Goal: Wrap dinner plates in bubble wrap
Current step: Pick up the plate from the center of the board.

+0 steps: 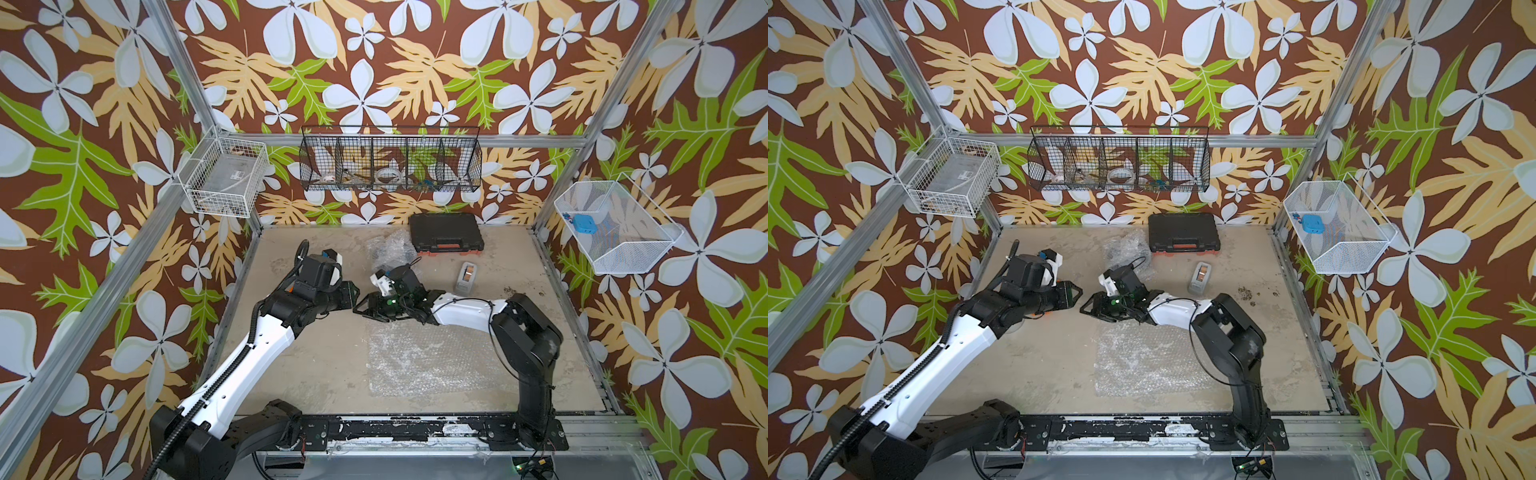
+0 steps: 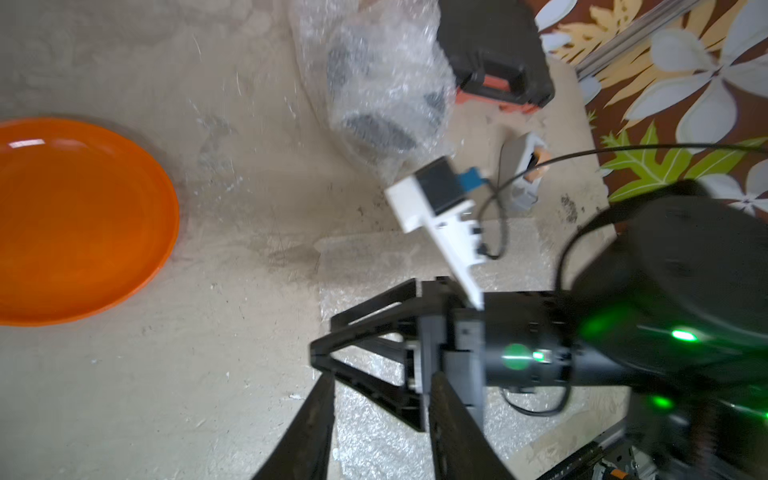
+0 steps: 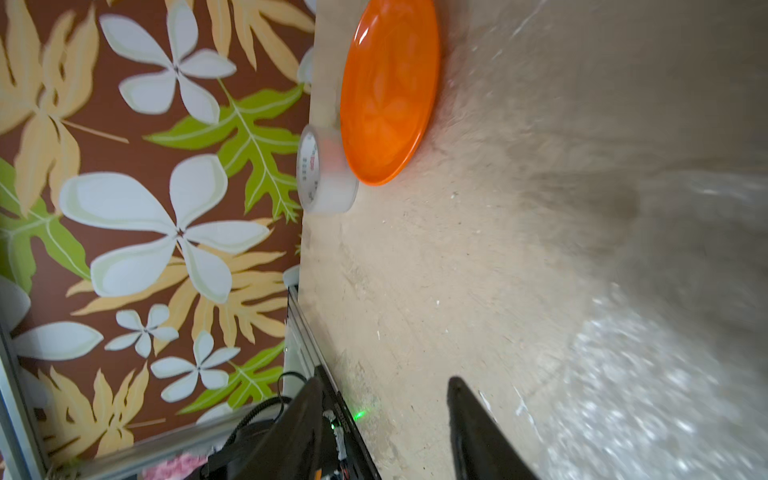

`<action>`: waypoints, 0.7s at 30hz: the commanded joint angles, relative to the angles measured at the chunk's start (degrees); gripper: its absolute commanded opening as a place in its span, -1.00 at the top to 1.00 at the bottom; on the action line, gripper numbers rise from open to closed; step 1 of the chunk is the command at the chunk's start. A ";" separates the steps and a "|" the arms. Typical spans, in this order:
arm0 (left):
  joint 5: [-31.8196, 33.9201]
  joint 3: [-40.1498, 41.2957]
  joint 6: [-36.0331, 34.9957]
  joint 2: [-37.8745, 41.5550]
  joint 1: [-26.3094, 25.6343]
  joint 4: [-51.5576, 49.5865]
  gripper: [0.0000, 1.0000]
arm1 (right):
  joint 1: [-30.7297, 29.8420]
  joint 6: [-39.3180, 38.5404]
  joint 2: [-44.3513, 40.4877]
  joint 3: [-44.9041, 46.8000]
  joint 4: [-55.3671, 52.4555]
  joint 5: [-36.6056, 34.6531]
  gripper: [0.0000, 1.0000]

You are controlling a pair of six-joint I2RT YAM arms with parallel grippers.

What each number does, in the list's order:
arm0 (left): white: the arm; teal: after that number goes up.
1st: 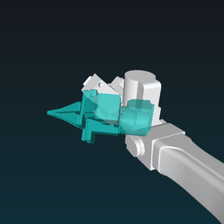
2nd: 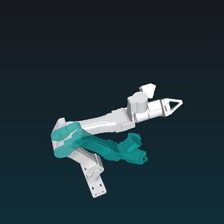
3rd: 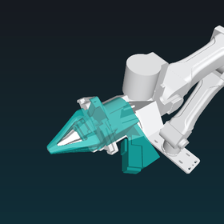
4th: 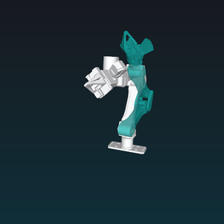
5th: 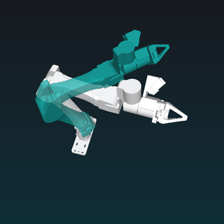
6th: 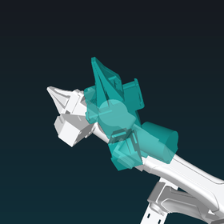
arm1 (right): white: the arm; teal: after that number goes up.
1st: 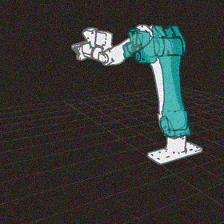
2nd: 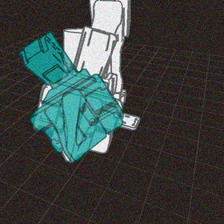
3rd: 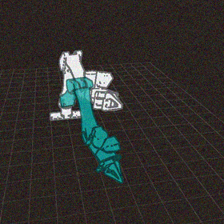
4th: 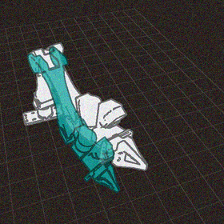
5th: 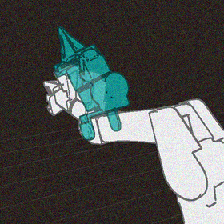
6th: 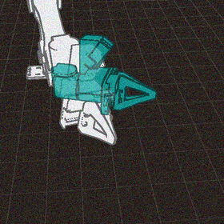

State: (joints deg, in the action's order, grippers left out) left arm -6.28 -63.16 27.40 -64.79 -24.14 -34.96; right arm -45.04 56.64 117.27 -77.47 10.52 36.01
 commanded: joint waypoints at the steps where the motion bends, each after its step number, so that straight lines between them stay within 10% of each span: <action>1: 2.55 -1.72 0.41 1.25 0.00 -3.13 0.18 | -0.23 -1.49 8.07 -10.70 -1.57 1.18 -0.06; 13: 1.90 4.38 3.07 5.15 0.00 -2.75 0.17 | -0.67 3.53 34.31 -45.82 -13.80 -3.82 -0.05; 21: 2.22 5.41 3.35 6.67 -0.02 -3.98 0.16 | -0.72 6.17 39.74 -51.57 -12.60 -3.13 0.41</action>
State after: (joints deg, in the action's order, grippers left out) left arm -4.14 -57.84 30.33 -58.61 -24.14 -38.15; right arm -45.67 61.54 156.29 -128.38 -0.49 34.06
